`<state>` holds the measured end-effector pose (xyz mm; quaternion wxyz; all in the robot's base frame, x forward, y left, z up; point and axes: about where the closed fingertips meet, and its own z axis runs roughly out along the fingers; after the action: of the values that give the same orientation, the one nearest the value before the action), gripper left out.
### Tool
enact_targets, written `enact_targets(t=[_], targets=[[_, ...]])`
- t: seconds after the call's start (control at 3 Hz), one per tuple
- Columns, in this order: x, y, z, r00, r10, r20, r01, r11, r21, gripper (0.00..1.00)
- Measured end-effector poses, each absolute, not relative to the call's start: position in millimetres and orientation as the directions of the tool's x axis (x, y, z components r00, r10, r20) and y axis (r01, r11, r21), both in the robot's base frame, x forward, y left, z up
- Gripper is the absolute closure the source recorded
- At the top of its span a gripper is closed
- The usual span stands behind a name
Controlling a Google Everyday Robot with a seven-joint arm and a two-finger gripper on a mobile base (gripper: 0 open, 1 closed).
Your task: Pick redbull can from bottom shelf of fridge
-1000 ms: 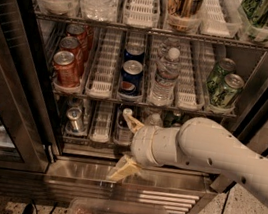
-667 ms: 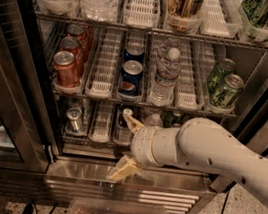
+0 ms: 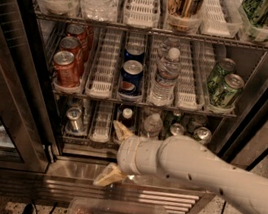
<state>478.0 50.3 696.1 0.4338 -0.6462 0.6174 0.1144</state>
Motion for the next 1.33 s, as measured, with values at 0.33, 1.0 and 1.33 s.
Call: enact_targets(t=[0.33,1.0,1.33], targets=[[483,69,665,0.204,-0.711,-0.673,-0.882,0.164,-0.441,0.0],[507,110,639,0.211,-0.694,-0.689,-0.827,0.25,-0.504,0.0],[509,114,632,0.209,-0.674,-0.708,-0.806,0.292,-0.516,0.0]])
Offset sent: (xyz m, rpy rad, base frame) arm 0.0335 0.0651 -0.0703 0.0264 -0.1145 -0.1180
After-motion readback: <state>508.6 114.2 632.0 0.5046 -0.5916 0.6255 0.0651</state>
